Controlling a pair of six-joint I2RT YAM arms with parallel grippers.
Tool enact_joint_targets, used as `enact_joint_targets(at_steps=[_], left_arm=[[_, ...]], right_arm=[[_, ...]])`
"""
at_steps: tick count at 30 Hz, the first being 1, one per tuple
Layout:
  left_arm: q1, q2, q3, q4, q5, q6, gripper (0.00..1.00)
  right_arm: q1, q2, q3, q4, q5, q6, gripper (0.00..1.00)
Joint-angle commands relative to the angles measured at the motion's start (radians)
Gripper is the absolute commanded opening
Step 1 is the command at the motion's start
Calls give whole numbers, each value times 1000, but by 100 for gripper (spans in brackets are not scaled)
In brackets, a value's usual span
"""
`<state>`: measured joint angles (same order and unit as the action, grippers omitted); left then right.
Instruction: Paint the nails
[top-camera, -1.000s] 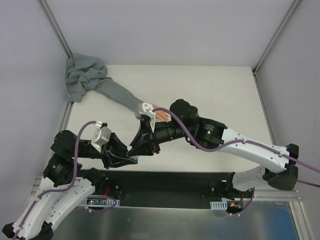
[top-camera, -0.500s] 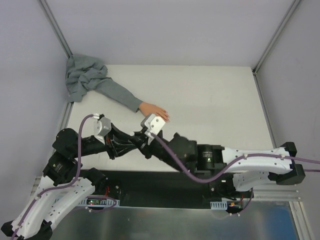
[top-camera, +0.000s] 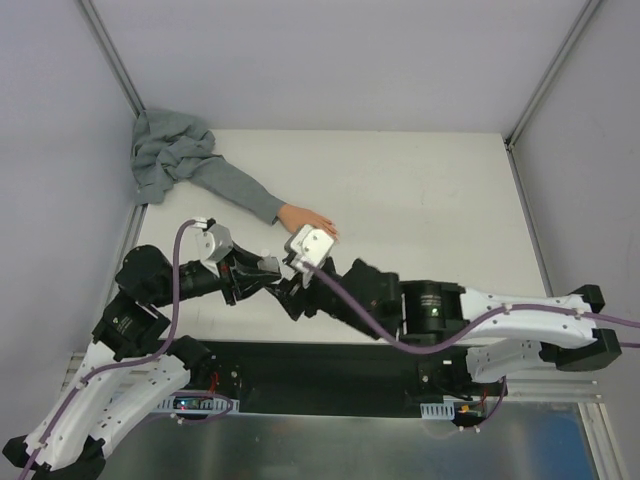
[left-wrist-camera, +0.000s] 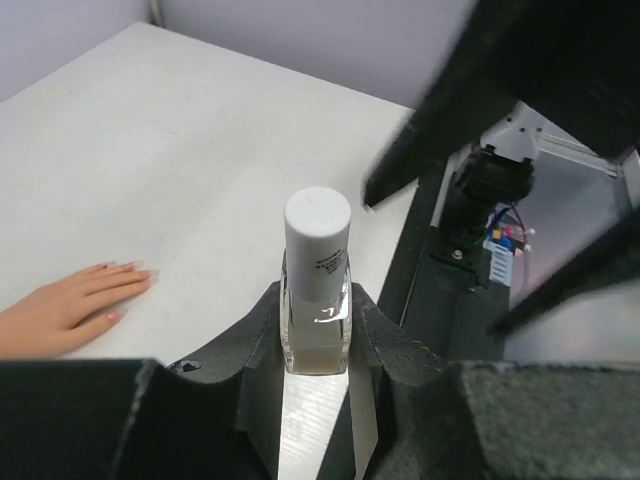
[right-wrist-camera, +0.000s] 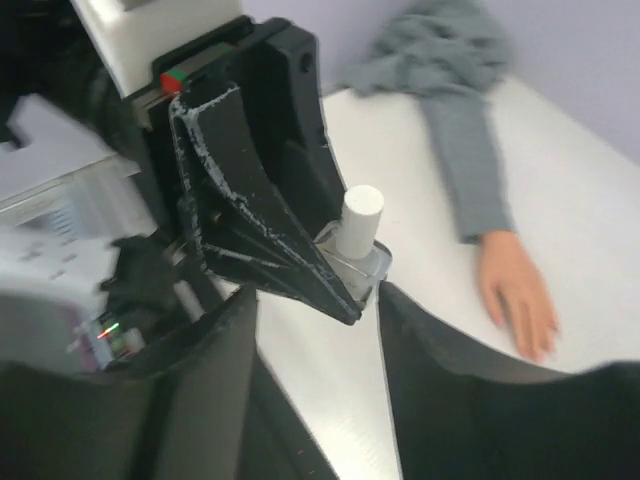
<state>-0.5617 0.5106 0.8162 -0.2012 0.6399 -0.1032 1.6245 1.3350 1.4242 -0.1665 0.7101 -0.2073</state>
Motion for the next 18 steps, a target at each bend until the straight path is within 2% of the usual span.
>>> enact_joint_targets(at_steps=[1,4,10,15,18], left_arm=[[5,-55,-12,51,155,-6,0],[3,-86,-22,48,240,-24,0],[5,-95,-5,48,383,-78,0],[5,-90,3,49,420,-95,0],[3,-83,6,51,432,-102,0]], right_arm=[[-146,-140,-44,-56,-653,39,60],[-213,-154,-42,-68,-863,43,67],[-328,-145,-33,-25,-1090,75,68],[-382,-106,-25,74,-1259,137,57],[-394,-79,-7,101,-1307,149,52]])
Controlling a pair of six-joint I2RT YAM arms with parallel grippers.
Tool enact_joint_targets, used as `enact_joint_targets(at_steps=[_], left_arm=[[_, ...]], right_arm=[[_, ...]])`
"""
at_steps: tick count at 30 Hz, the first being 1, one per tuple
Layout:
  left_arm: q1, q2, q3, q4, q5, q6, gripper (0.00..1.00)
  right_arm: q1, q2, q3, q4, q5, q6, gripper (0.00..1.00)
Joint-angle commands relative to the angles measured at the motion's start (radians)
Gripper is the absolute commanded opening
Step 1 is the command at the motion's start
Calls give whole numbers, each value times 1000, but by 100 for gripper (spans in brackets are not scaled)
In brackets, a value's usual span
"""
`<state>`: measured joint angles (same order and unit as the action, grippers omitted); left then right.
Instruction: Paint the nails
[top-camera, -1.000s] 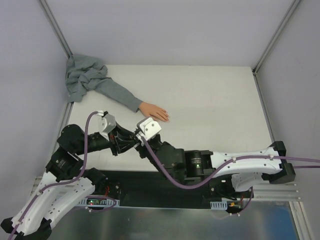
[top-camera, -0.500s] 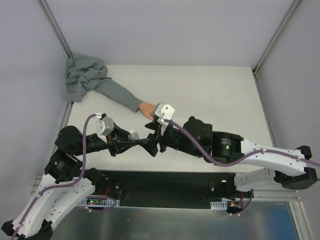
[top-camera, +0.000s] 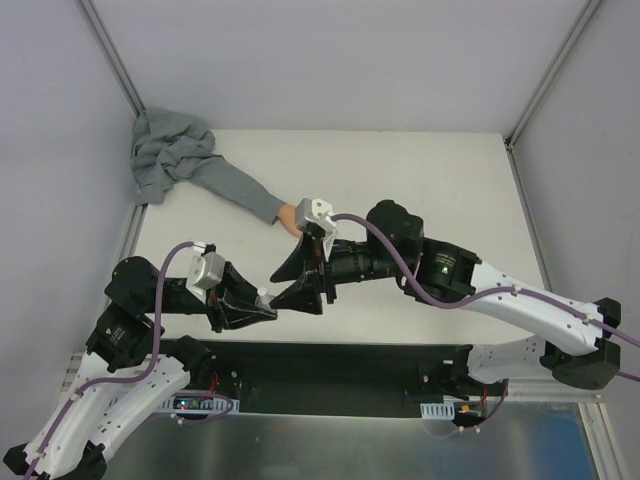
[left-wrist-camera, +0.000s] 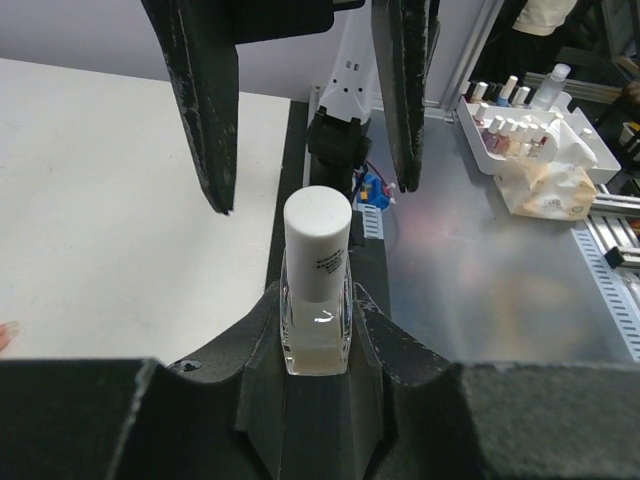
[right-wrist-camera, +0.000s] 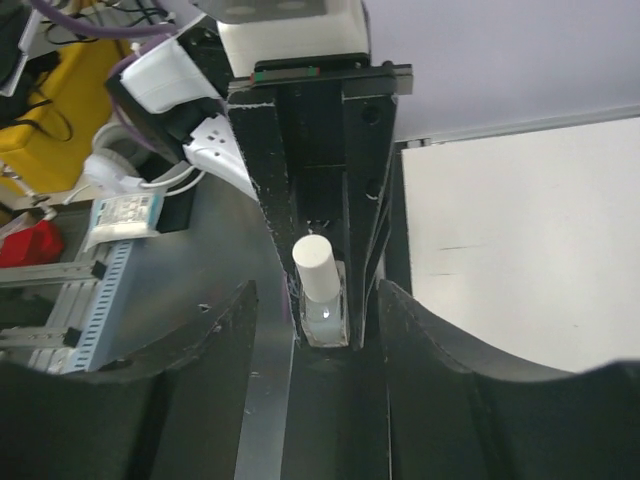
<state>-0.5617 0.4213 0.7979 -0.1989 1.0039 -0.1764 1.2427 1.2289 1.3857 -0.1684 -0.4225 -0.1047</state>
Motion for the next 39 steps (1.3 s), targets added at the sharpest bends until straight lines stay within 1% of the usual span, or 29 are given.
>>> enact_joint_targets(at_steps=[1,2,7,11,15,16,18,19,20,21,23,24,25,26,27,28,29,30,31,33,35,36,37,38,39], left_arm=[[3,7,26,56,71,-29,0],[3,8,24,58,76,-34,0],[3,1,27,67,90,-38,0],[5,-1,27,72,88,-44,0],[3,1,26,75,82,-41,0],[3,2,26,73,81,-43,0],[5,5,30,73,59,-44,0],[3,4,34,73,44,-49,0],[3,4,35,73,26,-52,0],[3,4,41,73,-32,-55,0],[3,4,49,69,-121,-63,0],[3,11,53,53,-173,-61,0],[3,19,58,44,-282,-57,0],[3,28,66,36,-327,-51,0],[3,48,67,35,-361,-43,0],[5,60,69,35,-407,-14,0],[3,72,67,35,-433,7,0],[3,100,66,36,-470,37,0],[3,117,64,35,-502,55,0],[3,157,72,36,-544,101,0],[3,178,87,36,-541,117,0],[3,192,90,36,-538,124,0],[3,192,92,35,-534,124,0],[3,191,89,38,-525,123,0],[3,188,86,36,-515,118,0]], right_arm=[[-12,49,41,105,-183,52,51],[-14,60,47,109,-196,56,49],[-17,96,68,135,-240,63,46],[-19,113,69,158,-246,68,31],[-22,109,61,165,-234,68,29],[-22,106,59,164,-233,68,26],[-23,103,53,162,-217,66,14],[-22,100,49,165,-213,63,3],[-20,89,30,164,-196,60,1],[-19,81,21,162,-179,53,1],[-5,63,-28,164,-93,34,1],[4,37,-51,164,-37,4,1],[50,24,-72,164,183,-21,1],[96,12,-88,153,400,-53,1],[165,21,-106,152,696,-131,1],[313,58,-103,193,1309,-159,1],[363,96,-77,190,1523,-167,0],[417,131,-50,193,1642,-185,0],[429,173,-44,213,1742,-194,0],[443,191,-25,199,1763,-158,0],[442,208,2,120,1704,-99,1],[440,210,16,103,1671,-98,1],[439,205,30,95,1597,-119,1],[437,199,36,90,1563,-124,4],[431,192,39,86,1527,-127,13]])
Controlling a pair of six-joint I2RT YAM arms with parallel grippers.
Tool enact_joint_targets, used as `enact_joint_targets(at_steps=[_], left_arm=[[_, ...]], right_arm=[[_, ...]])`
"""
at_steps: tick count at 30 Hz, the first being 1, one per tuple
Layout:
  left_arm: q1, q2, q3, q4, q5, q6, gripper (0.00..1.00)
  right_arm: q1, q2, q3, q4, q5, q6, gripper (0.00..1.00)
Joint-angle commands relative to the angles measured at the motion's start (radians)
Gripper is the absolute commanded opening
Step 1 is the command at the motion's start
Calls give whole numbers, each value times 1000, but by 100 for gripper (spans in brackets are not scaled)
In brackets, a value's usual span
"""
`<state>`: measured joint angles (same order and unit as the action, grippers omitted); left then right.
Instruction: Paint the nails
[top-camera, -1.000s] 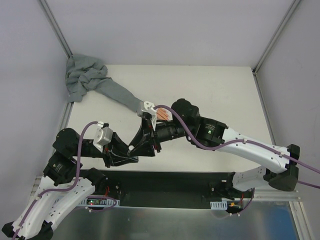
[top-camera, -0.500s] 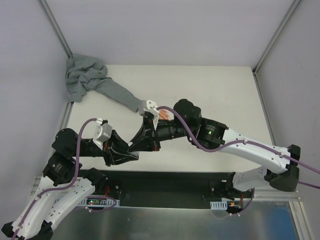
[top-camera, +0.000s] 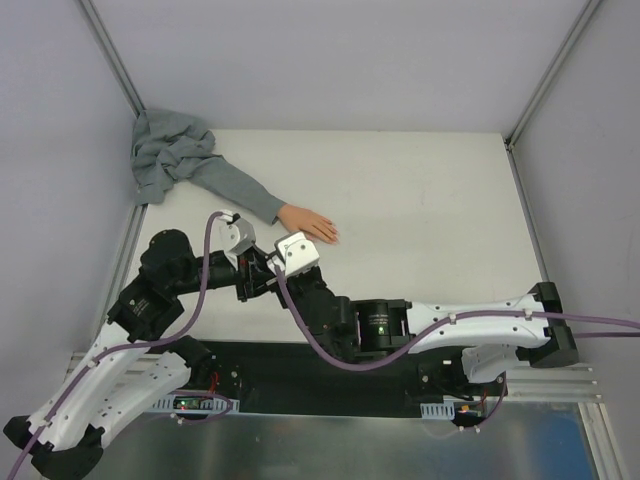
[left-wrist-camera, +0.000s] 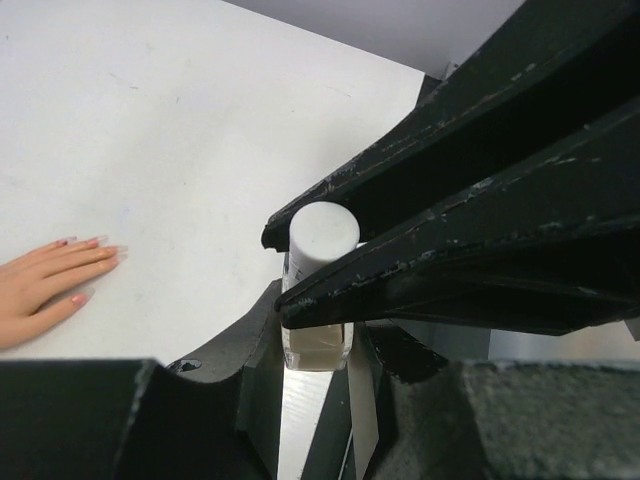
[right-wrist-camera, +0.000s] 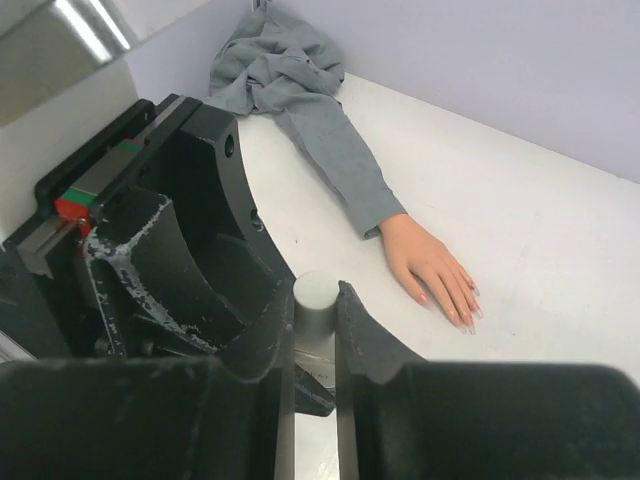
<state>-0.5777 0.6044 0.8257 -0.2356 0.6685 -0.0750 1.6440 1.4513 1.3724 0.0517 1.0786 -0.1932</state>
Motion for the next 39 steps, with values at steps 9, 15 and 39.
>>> enact_joint_targets(at_steps=[9,15,39], left_arm=[[21,-113,-23,70,154,-40,0],[19,-155,-20,73,382,-89,0],[21,-164,-16,124,431,-160,0]], right_arm=[[-123,-215,36,-282,-844,-11,67],[-309,-250,22,-279,-1304,47,73],[-400,-137,54,-81,-1658,133,25]])
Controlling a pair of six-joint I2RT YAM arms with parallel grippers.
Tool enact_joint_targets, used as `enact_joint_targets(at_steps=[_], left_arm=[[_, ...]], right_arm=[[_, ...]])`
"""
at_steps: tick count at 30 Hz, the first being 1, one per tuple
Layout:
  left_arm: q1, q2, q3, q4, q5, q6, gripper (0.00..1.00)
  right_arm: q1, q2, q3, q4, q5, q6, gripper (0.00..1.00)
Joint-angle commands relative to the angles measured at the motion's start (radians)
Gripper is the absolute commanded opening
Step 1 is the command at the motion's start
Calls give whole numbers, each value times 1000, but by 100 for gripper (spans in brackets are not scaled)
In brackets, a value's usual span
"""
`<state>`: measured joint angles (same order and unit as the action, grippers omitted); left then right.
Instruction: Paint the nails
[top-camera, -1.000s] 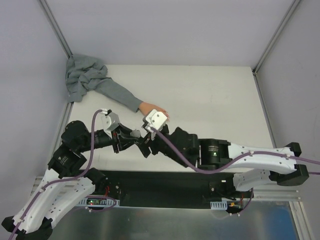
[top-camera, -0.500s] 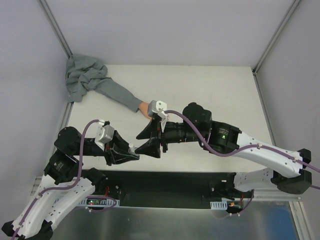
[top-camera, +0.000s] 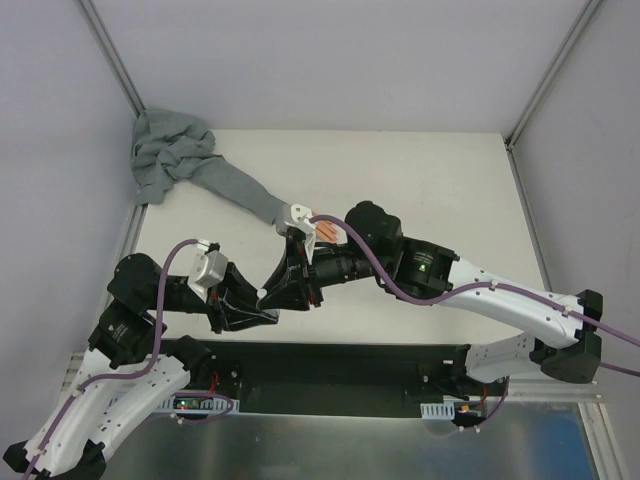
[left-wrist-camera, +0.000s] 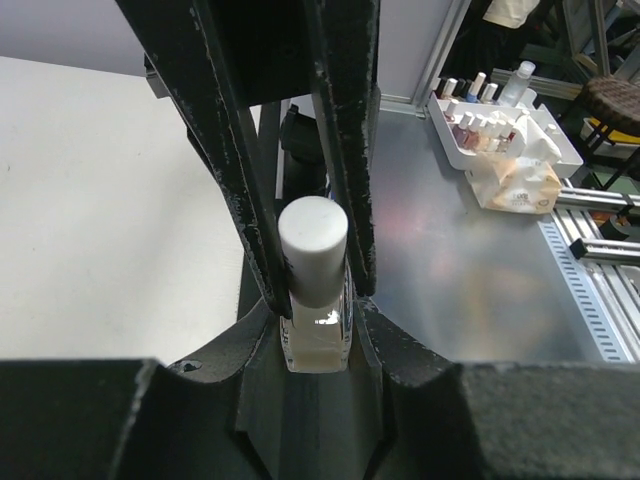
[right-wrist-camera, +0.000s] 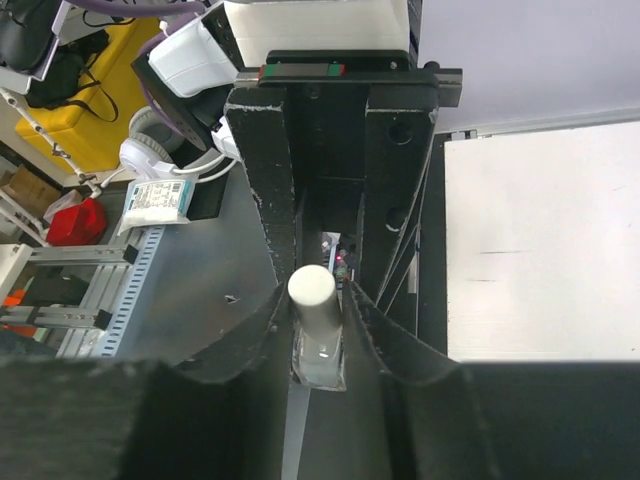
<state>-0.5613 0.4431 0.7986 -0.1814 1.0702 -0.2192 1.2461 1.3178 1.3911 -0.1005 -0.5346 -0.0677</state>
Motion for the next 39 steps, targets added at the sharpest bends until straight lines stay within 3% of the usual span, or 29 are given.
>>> enact_joint_targets(at_steps=[1,3,4,7,9,10,11,13,14,16,19,25,27,28,29,33,39], left_arm=[[3,-4,13,69,21,-17,0],[3,-4,16,71,2,-17,0],[3,-9,16,69,-31,-19,0],[4,-15,25,65,-171,-16,0],[3,-14,42,43,-278,-11,0],[4,-6,50,16,-350,0,0],[3,2,60,4,-457,10,0],[3,34,67,-10,-570,36,0],[3,48,67,-15,-654,47,0],[3,90,65,-13,-710,72,0],[3,131,73,-15,-722,102,0],[4,95,53,-15,-610,113,0],[3,72,34,-15,-563,110,0],[4,68,30,-16,-499,106,0],[3,63,25,-23,-472,100,0],[3,43,22,-41,-366,57,0],[3,58,45,-41,-216,40,0]], right_arm=[[-4,-6,34,74,-45,6,18],[-5,-18,16,79,-35,6,12],[-5,-25,6,84,-25,5,2],[6,-52,-35,84,65,-1,1],[33,-78,-76,70,265,-32,1],[115,-101,-86,55,417,-103,1],[178,-100,-87,24,855,-150,1],[360,11,-3,7,1368,-260,0],[392,59,41,-51,1711,-264,0],[426,125,106,-109,1832,-245,1],[421,149,128,-185,1774,-104,0],[354,57,63,-145,1434,-90,2],[319,8,40,-151,1218,-67,18],[273,-6,34,-157,1144,-54,32],[253,-23,29,-163,999,-43,35],[133,-86,10,-174,724,11,53],[35,-106,25,-165,359,13,61]])
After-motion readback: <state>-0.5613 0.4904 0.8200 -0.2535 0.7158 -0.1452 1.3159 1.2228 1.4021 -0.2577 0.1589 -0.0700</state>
